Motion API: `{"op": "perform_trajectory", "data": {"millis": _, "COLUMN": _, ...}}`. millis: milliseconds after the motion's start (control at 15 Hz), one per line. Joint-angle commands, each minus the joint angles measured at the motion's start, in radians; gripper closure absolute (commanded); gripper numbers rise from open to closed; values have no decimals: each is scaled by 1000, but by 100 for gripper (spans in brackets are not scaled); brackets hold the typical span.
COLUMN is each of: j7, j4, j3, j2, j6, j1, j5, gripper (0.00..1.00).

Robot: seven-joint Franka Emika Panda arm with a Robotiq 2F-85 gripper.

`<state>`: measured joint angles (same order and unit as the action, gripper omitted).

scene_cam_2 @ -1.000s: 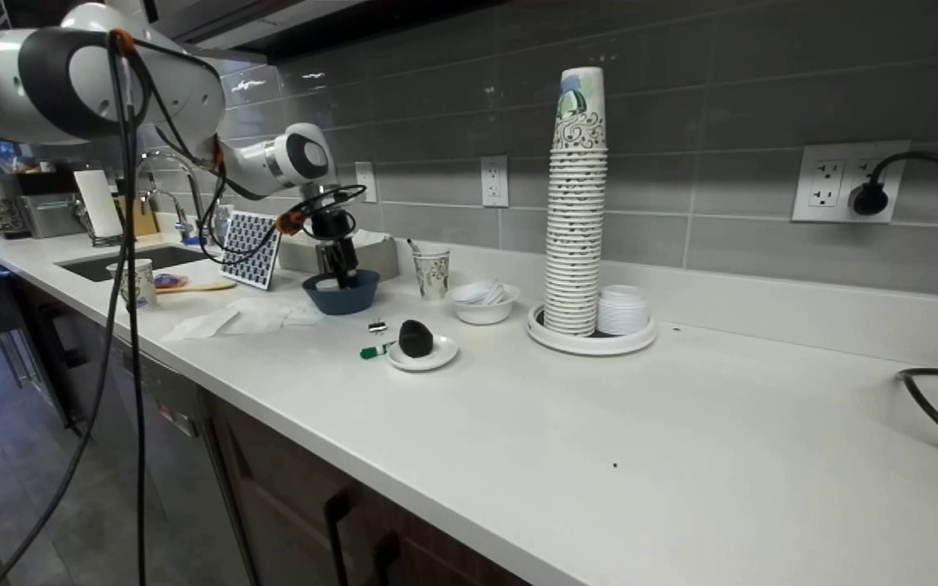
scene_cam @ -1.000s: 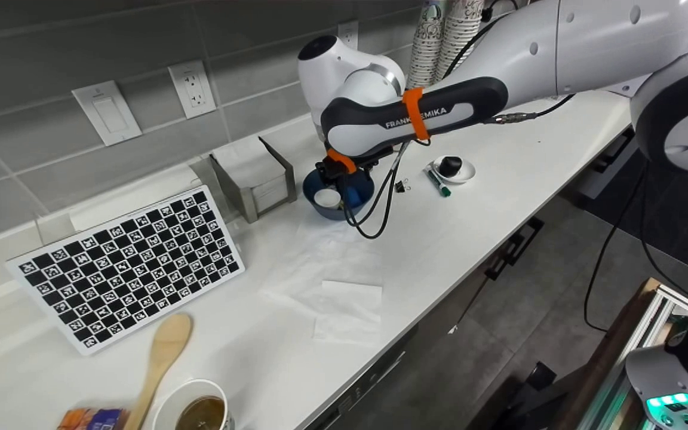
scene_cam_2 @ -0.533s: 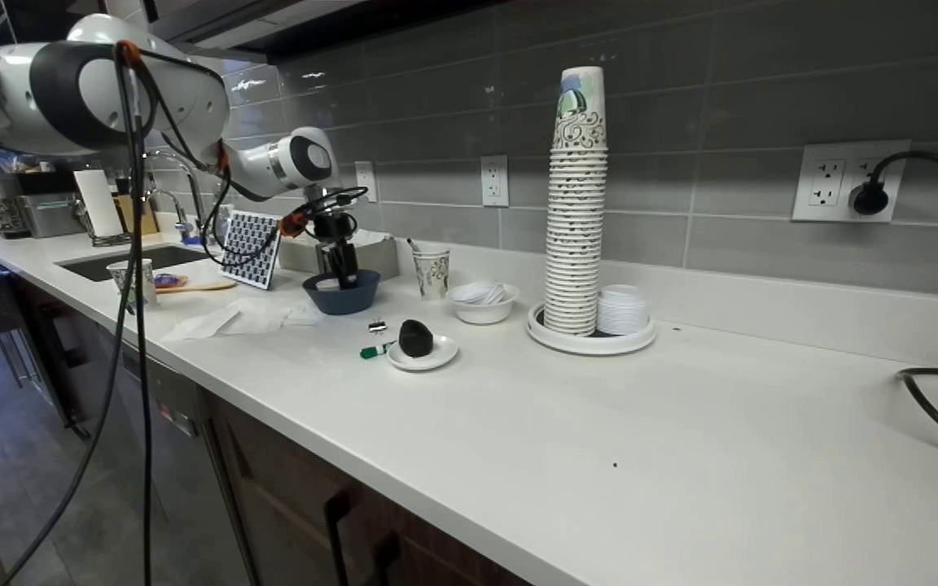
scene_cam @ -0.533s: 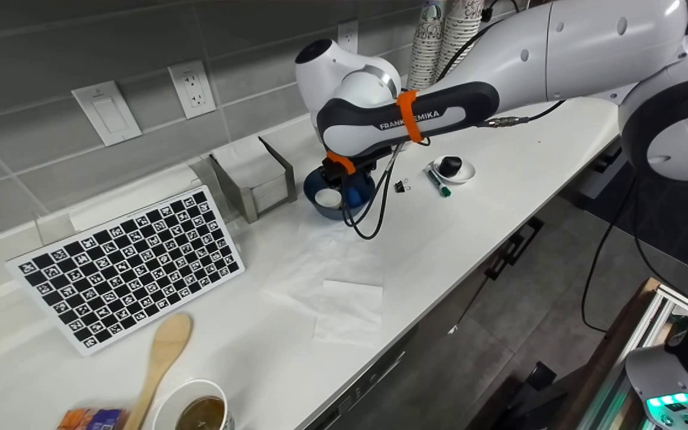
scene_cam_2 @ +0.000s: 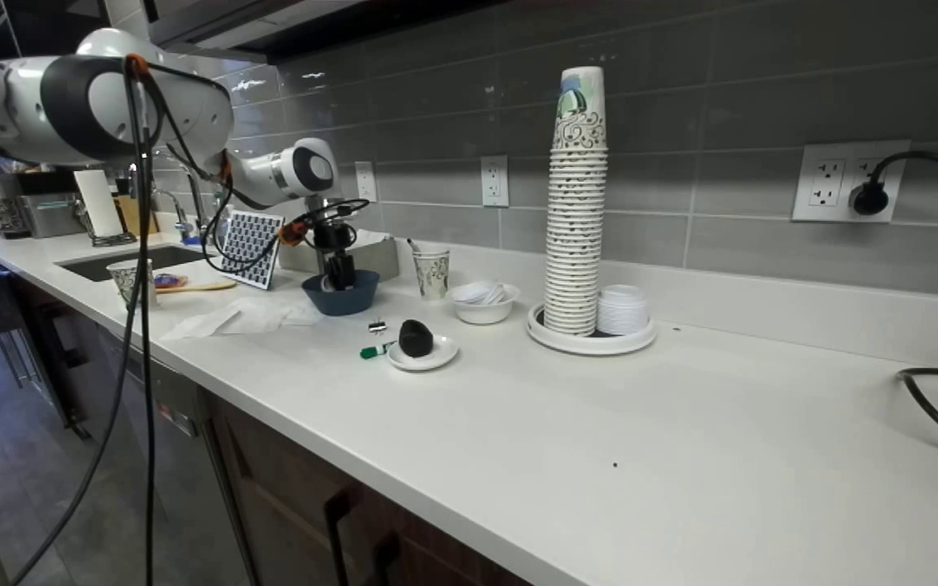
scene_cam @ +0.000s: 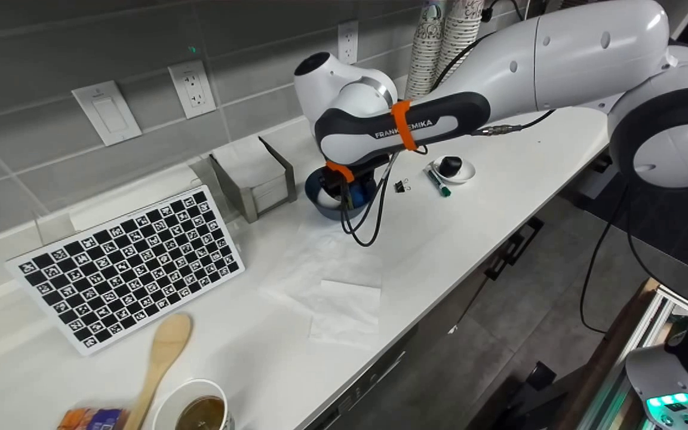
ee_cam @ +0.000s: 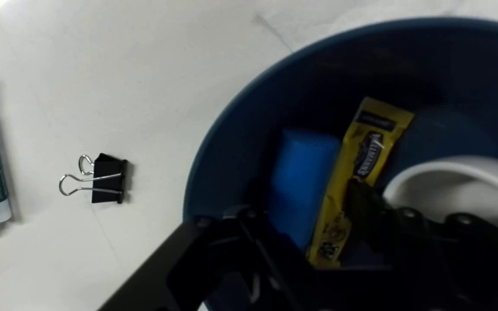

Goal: Remove the blue object from the bowl

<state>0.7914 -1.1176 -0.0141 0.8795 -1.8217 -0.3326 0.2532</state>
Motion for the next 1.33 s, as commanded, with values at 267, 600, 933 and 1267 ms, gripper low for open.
{"op": "perform_trajectory", "data": {"millis": 267, "j7": -17, "j4": 57, "j3": 6, "j2": 44, "j6": 31, "j1": 0, "j5": -69, "gripper": 91}}
{"op": "perform_trajectory", "data": {"millis": 600, "j7": -15, "j4": 40, "j3": -17, "j2": -29, "j6": -12, "j1": 10, "j5": -78, "gripper": 91}}
{"op": "perform_trajectory", "data": {"millis": 933, "j7": 0, "j4": 15, "j3": 0, "j2": -105, "j6": -46, "j1": 3, "j5": -50, "gripper": 91}}
{"op": "perform_trajectory", "data": {"millis": 1267, "j7": 43, "j4": -35, "j3": 43, "j2": -184, "j6": -52, "j1": 12, "j5": -33, "gripper": 91}}
